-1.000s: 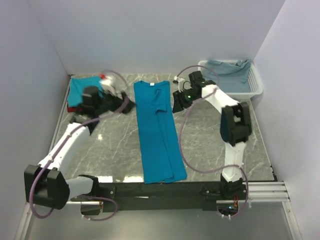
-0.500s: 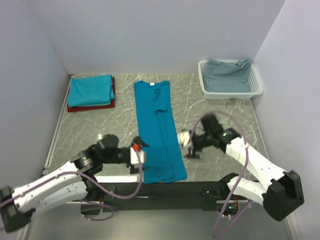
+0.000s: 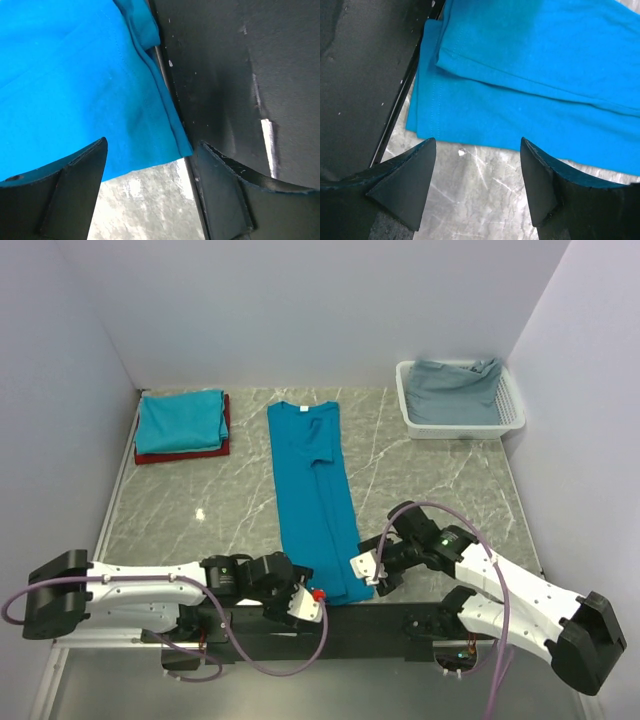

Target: Fold and stack the t-shirts

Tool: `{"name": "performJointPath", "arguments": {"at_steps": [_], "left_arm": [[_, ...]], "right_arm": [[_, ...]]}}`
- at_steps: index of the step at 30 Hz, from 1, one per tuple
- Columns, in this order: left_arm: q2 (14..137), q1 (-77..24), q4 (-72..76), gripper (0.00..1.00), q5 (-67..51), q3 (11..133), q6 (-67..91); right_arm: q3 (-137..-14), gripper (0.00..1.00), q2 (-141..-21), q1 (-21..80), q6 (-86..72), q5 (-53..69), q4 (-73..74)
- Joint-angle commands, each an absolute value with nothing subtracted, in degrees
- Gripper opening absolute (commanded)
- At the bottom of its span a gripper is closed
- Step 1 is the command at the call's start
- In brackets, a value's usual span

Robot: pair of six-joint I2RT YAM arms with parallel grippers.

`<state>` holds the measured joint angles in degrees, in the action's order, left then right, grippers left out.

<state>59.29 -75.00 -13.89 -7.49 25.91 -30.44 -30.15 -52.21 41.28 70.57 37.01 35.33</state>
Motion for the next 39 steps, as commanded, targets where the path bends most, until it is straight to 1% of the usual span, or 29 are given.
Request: {"name": "performJointPath", "arguments": {"at_steps": [1, 2, 4, 7, 8, 10, 11, 13, 14, 16, 17, 19, 20, 22, 24, 26, 32, 37, 39], "left_arm": [[61.34, -75.94, -9.67, 0.78, -5.45, 25.31, -32.17], [62.04, -76.02, -9.15, 0.79, -4.14, 24.96, -31.99], [64.68, -76.03, -8.53, 0.79, -3.43, 25.13, -31.99], [67.84, -76.03, -7.91, 0.72, -2.64, 25.14, -31.55], [68.46, -76.03, -7.56, 0.67, -2.29, 24.96, -31.47], [69.69, -76.03, -7.29, 0.62, -1.15, 24.79, -31.73], [70.13, -76.03, -7.29, 0.57, -0.79, 24.70, -31.90], [70.22, -76.02, -7.56, 0.51, -1.14, 24.35, -31.90], [69.79, -75.94, -7.65, 0.42, -1.06, 24.26, -32.17], [69.09, -75.94, -7.82, 0.35, -0.70, 24.43, -31.99], [68.73, -75.94, -7.65, 0.29, -0.53, 24.43, -31.99], [68.03, -75.94, -7.03, 0.21, -0.18, 24.17, -31.91], [67.85, -75.94, -6.34, 0.14, -0.18, 24.00, -31.73], [67.94, -75.94, -6.07, 0.10, -0.18, 23.91, -31.55], [67.59, -75.85, -6.06, 0.04, -0.18, 23.91, -31.73], [66.02, -75.94, -5.45, 0.01, 1.39, 23.56, -31.82], [62.67, -74.09, -4.48, 0.01, 1.67, 23.03, -31.90], [62.49, -74.00, -4.83, 0.01, 1.23, 23.20, -31.82], [62.67, -73.92, -5.10, 0.01, 0.97, 23.20, -31.82]], "right_arm": [[-29.53, 0.74, -50.80, 41.57, 69.96, 36.74, 32.87], [-29.62, 0.74, -50.80, 41.57, 70.13, 37.26, 33.05], [-29.53, 0.74, -51.15, 41.92, 70.31, 37.53, 33.22], [-28.66, 0.74, -51.06, 42.89, 70.93, 37.27, 33.05], [-28.30, 0.74, -51.06, 42.98, 71.28, 37.27, 33.13], [-28.21, 0.74, -51.24, 43.50, 71.37, 37.53, 33.22], [-28.13, 0.74, -51.24, 43.68, 71.54, 37.53, 33.22], [-27.86, 0.74, -51.15, 43.86, 71.54, 37.27, 32.87], [-27.43, 0.74, -51.15, 44.47, 71.63, 37.00, 32.52], [-27.07, 0.74, -51.15, 45.00, 71.98, 36.65, 32.43], [-26.64, 0.73, -51.24, 45.87, 72.16, 36.65, 32.17], [-26.19, 0.73, -52.03, 47.10, 71.55, 36.91, 31.47], [-25.84, 0.72, -52.47, 49.72, 71.11, 35.00, 30.33], [-25.05, 0.72, -53.61, 51.84, 69.27, 32.18, 27.87], [-24.17, 0.72, -54.84, 55.36, 68.91, 28.57, 25.06], [-24.52, 0.72, -55.63, 57.38, 68.03, 27.43, 24.09], [-25.49, 0.72, -57.91, 62.22, 67.76, 26.20, 25.84], [-24.96, 0.68, -61.17, 63.63, 68.03, 20.84, 24.52], [-24.96, 0.67, -61.70, 63.63, 67.33, 20.65, 23.82]]}}
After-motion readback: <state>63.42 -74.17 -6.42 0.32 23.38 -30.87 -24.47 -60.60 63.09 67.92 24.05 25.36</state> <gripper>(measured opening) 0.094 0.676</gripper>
